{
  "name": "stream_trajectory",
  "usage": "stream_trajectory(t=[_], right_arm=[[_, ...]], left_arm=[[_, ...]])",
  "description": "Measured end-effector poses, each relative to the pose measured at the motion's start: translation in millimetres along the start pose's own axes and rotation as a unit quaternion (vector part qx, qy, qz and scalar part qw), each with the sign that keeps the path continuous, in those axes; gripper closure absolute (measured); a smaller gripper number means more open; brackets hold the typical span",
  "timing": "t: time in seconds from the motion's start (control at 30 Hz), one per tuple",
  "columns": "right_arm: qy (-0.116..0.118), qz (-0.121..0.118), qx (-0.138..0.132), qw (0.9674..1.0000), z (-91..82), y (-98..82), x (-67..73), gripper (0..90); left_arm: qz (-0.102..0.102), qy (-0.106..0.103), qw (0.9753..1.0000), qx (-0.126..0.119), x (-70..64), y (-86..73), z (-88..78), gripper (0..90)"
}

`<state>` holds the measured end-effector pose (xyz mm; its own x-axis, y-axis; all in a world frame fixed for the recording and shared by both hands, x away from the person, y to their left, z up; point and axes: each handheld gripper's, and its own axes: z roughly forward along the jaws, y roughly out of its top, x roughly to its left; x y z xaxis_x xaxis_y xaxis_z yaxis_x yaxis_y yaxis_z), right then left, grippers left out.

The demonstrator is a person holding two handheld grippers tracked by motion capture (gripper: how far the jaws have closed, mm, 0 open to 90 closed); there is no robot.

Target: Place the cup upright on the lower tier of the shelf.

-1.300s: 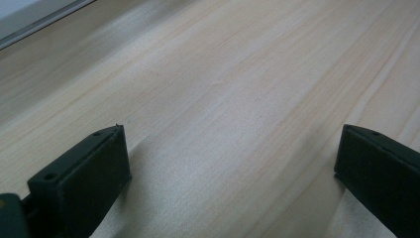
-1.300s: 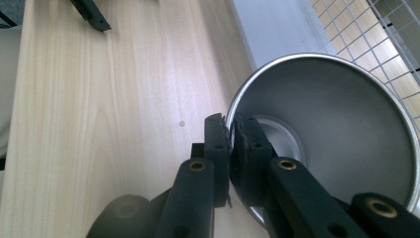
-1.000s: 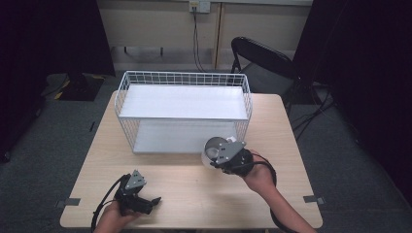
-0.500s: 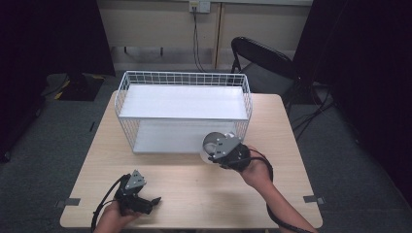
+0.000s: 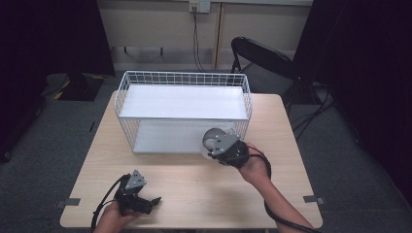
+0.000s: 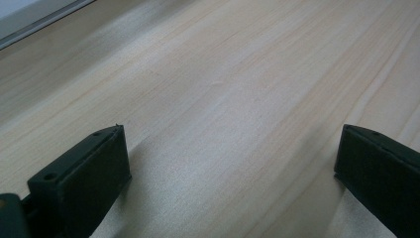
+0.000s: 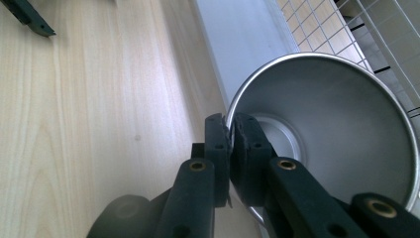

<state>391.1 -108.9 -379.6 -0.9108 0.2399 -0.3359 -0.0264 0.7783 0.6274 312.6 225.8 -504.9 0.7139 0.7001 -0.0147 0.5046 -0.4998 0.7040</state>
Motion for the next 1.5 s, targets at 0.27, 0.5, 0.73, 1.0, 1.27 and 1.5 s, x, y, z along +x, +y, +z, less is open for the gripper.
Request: stream_trajectory(t=[0.27,0.5,0.73,1.0,1.27,1.5], right_arm=[[-0.006,-0.002,0.001,1.0000,2.0,0.1,-3.0,85.3],[-0.009,0.001,0.001,1.0000,3.3,-1.0,-5.3,85.3],[-0.018,0.001,-0.003,0.9998,4.2,-0.3,-7.3,85.4],[-0.023,-0.002,0.001,0.9997,8.5,-0.4,-10.1,85.4],[-0.031,-0.003,0.005,0.9995,11.9,-1.6,-13.2,85.4],[-0.034,-0.003,0.007,0.9994,15.5,-3.6,-15.8,85.4]], left_arm=[[0.000,0.000,1.0000,0.000,0.0,0.0,0.0,0.0],[0.000,0.000,1.0000,0.000,0.0,0.0,0.0,0.0],[0.000,0.000,1.0000,0.000,0.0,0.0,0.0,0.0],[0.000,0.000,1.0000,0.000,0.0,0.0,0.0,0.0],[0.000,0.000,1.0000,0.000,0.0,0.0,0.0,0.0],[0.000,0.000,1.0000,0.000,0.0,0.0,0.0,0.0]])
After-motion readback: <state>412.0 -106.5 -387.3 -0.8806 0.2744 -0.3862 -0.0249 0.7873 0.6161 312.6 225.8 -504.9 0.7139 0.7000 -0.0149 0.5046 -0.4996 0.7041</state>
